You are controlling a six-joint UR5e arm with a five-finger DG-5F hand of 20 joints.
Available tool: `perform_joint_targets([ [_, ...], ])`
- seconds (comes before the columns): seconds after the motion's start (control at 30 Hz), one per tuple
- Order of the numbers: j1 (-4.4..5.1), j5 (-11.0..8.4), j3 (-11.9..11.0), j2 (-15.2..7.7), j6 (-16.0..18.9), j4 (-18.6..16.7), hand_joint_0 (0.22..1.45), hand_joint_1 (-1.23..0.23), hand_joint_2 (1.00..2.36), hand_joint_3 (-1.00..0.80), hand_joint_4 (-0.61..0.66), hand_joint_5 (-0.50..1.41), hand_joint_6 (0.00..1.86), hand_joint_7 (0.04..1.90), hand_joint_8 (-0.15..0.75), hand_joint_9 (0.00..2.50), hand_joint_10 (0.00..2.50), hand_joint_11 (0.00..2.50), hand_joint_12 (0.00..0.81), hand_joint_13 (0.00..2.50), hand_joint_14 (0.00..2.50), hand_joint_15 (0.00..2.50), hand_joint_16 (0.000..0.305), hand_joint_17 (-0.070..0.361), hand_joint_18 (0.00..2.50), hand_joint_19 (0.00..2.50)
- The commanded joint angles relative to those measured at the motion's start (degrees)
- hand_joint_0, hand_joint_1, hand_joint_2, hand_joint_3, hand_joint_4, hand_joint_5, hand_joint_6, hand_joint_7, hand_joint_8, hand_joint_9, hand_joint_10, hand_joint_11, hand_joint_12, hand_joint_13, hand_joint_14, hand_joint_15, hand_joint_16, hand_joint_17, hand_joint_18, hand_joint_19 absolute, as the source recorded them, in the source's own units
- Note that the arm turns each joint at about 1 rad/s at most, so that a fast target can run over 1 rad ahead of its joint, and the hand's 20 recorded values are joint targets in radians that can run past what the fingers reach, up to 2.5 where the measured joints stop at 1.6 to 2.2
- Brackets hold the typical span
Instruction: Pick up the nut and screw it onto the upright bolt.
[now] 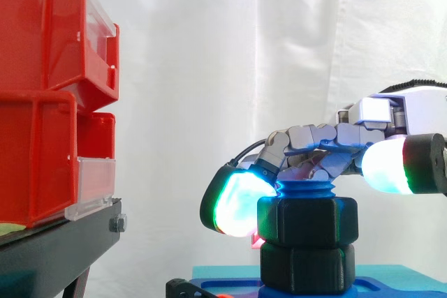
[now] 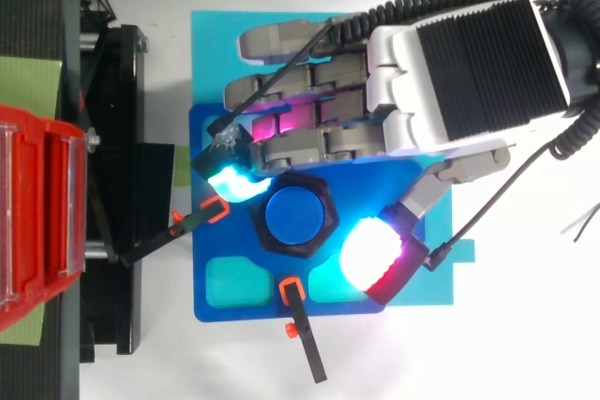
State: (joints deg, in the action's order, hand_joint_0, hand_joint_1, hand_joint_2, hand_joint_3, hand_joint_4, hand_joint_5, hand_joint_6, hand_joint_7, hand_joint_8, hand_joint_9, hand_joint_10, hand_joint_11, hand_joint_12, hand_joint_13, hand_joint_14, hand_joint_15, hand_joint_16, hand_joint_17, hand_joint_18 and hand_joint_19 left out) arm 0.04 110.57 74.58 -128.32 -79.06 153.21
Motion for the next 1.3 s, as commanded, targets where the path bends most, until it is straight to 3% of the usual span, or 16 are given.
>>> perform_joint_targets([
  [0.0,-0.31,0.00,0.1,0.0,0.0,-0.3,0.53,-0.15,1.00,-0.50,0.17,-0.04,0.50,1.29,0.262,0.77,0.00,0.00,0.249,0.50,0.00,0.00,0.020,0.044,0.09,0.00],
  [0.37,-0.92,0.09,0.1,0.0,-0.1,-0.2,0.53,-0.15,1.00,-0.50,0.17,-0.03,0.50,1.29,0.263,0.79,0.00,0.00,0.247,0.51,0.00,0.00,0.020,0.045,0.10,0.00],
  [0.77,-1.10,0.09,0.1,0.1,-0.1,-0.2,0.53,-0.16,1.00,-0.50,0.18,-0.01,0.50,1.40,0.260,0.84,0.00,0.00,0.240,0.54,0.00,0.00,0.019,0.042,0.13,0.00],
  [1.27,-1.36,0.26,0.1,0.1,0.0,-0.2,0.53,-0.16,1.00,-0.50,0.18,-0.01,0.50,1.40,0.265,0.87,0.00,0.00,0.236,0.55,0.00,0.00,0.018,0.041,0.14,0.00],
])
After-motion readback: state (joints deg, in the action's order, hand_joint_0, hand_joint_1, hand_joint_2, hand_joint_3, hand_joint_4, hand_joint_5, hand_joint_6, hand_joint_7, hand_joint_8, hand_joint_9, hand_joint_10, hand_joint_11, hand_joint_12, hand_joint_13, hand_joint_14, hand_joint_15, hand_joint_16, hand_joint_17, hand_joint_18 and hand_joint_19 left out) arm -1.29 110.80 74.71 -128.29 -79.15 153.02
